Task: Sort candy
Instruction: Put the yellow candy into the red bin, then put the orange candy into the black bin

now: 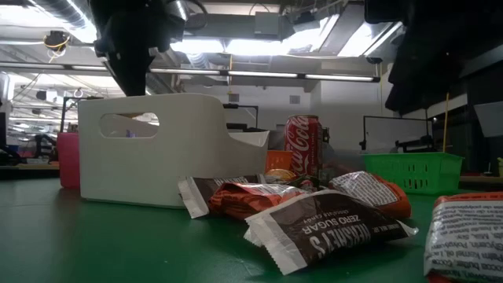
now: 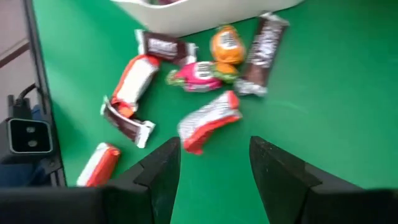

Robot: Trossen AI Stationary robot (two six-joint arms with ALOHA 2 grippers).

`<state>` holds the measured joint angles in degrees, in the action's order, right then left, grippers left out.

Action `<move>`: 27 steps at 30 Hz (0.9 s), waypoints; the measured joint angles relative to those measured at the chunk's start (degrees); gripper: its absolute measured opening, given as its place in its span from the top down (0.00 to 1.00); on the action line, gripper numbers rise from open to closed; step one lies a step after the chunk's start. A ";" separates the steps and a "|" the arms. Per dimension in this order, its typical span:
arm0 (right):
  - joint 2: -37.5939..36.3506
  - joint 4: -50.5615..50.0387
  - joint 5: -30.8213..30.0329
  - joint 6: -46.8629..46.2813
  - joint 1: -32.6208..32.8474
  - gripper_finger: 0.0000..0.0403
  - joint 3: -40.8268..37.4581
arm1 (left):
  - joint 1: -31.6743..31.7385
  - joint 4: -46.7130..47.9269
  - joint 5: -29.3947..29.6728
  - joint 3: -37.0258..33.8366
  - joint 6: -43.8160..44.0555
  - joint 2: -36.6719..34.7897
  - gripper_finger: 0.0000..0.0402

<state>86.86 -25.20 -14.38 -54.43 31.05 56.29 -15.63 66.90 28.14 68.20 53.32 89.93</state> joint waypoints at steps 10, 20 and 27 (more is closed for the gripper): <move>6.18 8.17 -0.67 -0.92 1.62 0.53 0.00 | 1.71 0.10 -0.09 -0.36 0.00 0.02 0.80; 10.69 8.83 -3.12 -8.69 1.62 0.53 0.00 | 1.87 -0.33 -0.09 -0.38 0.08 0.02 0.65; 13.86 12.15 -4.13 -10.18 1.62 0.53 0.00 | 1.87 -0.62 -0.09 -0.38 0.11 0.02 0.63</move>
<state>100.72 -13.05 -18.51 -64.62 32.67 56.29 -13.76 66.28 28.05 67.81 53.43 89.95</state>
